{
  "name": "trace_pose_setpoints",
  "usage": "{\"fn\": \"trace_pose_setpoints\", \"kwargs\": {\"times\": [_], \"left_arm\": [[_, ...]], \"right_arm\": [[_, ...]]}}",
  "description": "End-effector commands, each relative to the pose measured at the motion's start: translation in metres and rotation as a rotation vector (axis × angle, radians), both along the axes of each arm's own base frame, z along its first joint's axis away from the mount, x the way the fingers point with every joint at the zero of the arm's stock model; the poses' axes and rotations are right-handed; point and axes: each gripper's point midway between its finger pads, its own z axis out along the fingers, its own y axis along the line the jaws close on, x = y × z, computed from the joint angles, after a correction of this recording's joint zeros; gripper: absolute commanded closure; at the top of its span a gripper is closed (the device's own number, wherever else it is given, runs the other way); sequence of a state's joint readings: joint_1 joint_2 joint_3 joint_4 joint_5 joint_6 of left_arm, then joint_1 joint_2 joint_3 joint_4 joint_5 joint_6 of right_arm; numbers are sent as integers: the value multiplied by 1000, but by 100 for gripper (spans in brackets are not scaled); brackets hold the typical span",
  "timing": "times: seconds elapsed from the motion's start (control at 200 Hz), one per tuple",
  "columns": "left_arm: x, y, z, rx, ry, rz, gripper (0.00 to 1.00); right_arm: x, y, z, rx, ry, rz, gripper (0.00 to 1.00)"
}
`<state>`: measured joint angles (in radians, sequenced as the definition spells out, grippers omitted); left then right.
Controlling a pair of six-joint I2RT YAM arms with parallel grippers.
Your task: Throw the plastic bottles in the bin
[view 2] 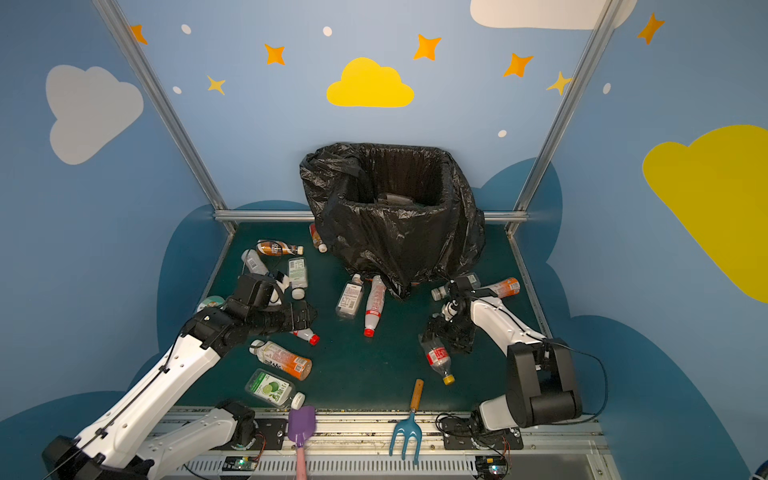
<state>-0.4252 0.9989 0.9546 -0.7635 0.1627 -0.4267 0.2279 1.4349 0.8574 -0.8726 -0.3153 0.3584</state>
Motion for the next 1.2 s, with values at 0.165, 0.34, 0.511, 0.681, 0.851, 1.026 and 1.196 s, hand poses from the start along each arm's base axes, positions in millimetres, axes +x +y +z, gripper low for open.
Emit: {"fn": "trace_pose_setpoints", "kwargs": {"times": [0.165,0.34,0.511,0.681,0.851,1.026,1.196], "left_arm": [[5,1,1,-2,-13,12,0],[5,0,0,-10,-10,14,0],[5,2,1,-14,-9,27,0],[4,6,1,-6,-24,46,0],[2,13,8,9,-71,54,0],[2,14,9,27,-74,48,0],[8,10,9,30,-72,32,0]], "right_arm": [[-27,-4,7,-44,16,-7,4],[-21,-6,1,-86,6,-43,4],[-7,-3,-7,-147,-9,-69,4],[1,4,-14,-179,-7,-47,6],[2,9,-21,-208,23,-31,13],[4,10,-19,-204,14,-53,30],[4,4,-4,-201,-35,-88,44]]}}
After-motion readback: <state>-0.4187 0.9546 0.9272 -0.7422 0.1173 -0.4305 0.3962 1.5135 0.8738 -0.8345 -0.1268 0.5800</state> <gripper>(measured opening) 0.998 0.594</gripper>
